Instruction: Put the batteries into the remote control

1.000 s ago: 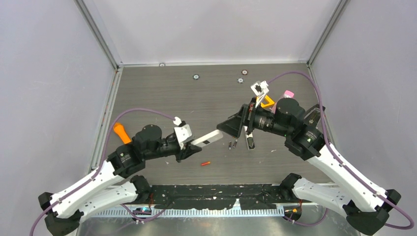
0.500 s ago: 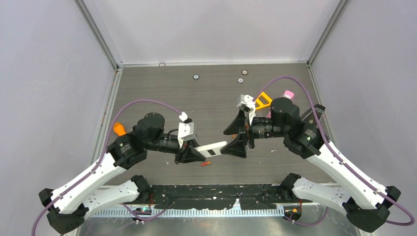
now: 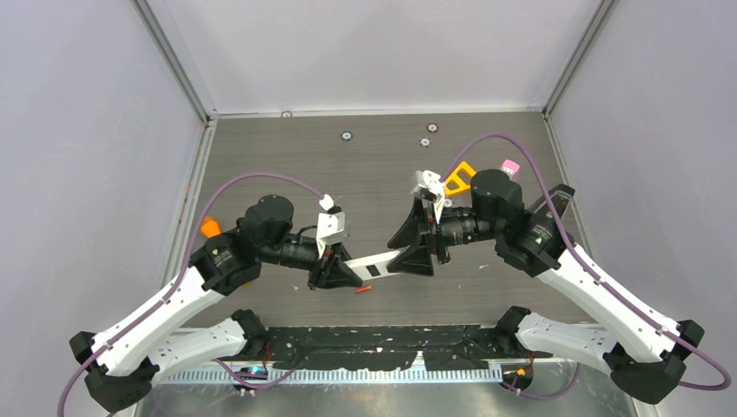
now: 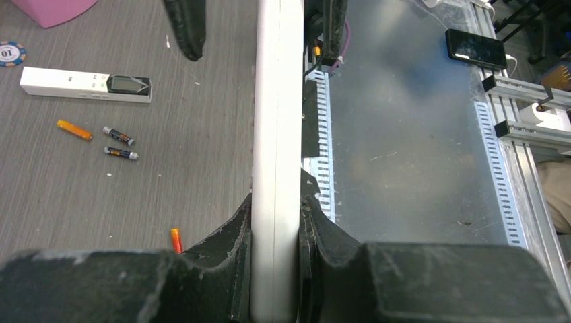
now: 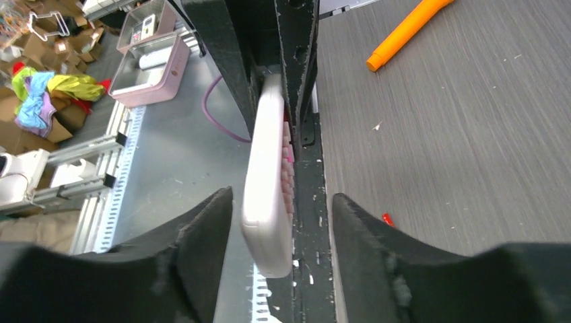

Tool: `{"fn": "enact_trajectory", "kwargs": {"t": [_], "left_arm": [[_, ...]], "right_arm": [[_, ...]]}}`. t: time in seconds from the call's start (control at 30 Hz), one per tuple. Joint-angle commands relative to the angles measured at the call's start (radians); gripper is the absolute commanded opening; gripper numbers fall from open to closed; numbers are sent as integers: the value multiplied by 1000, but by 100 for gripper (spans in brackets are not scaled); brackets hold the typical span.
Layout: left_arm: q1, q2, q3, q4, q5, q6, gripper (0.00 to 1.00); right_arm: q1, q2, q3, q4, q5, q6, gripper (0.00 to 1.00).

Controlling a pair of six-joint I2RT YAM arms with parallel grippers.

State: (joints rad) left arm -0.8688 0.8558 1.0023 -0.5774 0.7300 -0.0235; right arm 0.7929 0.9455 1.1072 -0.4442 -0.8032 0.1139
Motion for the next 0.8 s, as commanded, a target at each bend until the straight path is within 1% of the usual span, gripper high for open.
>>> {"fn": "enact_trajectory", "kwargs": {"t": [0.0, 0.1, 0.17, 0.23, 0.3, 0.33, 0.37, 0.4, 0.43, 0.5, 0.57, 0.63, 0.67, 0.7, 0.73, 0.77], "left_arm": [[3, -35, 39, 62, 44, -28, 0], [5, -46, 32, 71, 49, -30, 0], [6, -49, 31, 72, 52, -31, 0], [7, -51, 30, 74, 58, -34, 0], [7, -52, 29, 78, 61, -38, 0], [7, -53, 29, 82, 62, -40, 0], [8, -55, 28, 88, 59, -43, 0], [7, -58, 26, 95, 54, -47, 2], [8, -65, 22, 107, 43, -53, 8], [8, -85, 13, 136, -18, -76, 31], [8, -118, -9, 170, -117, -92, 51], [8, -174, -56, 239, -230, -133, 68], [8, -201, -93, 292, -280, -164, 74], [8, -225, -118, 335, -317, -205, 79], [7, -250, -142, 370, -355, -227, 84], [8, -270, -163, 410, -389, -283, 86]], "right_arm": [[0, 9, 15, 46, -37, 2, 67], [0, 9, 8, 60, -54, 7, 69], [2, 8, 5, 68, -62, 11, 66], [2, 5, 2, 72, -67, 12, 59], [2, 1, 3, 77, -66, 13, 46], [3, 2, 5, 78, -68, 16, 43], [3, 2, 7, 80, -68, 19, 35], [3, 2, 7, 86, -68, 26, 31], [3, 1, 6, 89, -68, 30, 24], [4, -2, -1, 111, -54, 52, 18], [4, -10, -15, 146, -33, 98, 15], [4, -25, -32, 210, -11, 165, 13], [4, -40, -51, 278, -3, 193, 13], [4, -49, -74, 316, 15, 259, 13], [5, -67, -86, 399, 25, 290, 12], [5, -82, -106, 480, 47, 353, 11]]}}
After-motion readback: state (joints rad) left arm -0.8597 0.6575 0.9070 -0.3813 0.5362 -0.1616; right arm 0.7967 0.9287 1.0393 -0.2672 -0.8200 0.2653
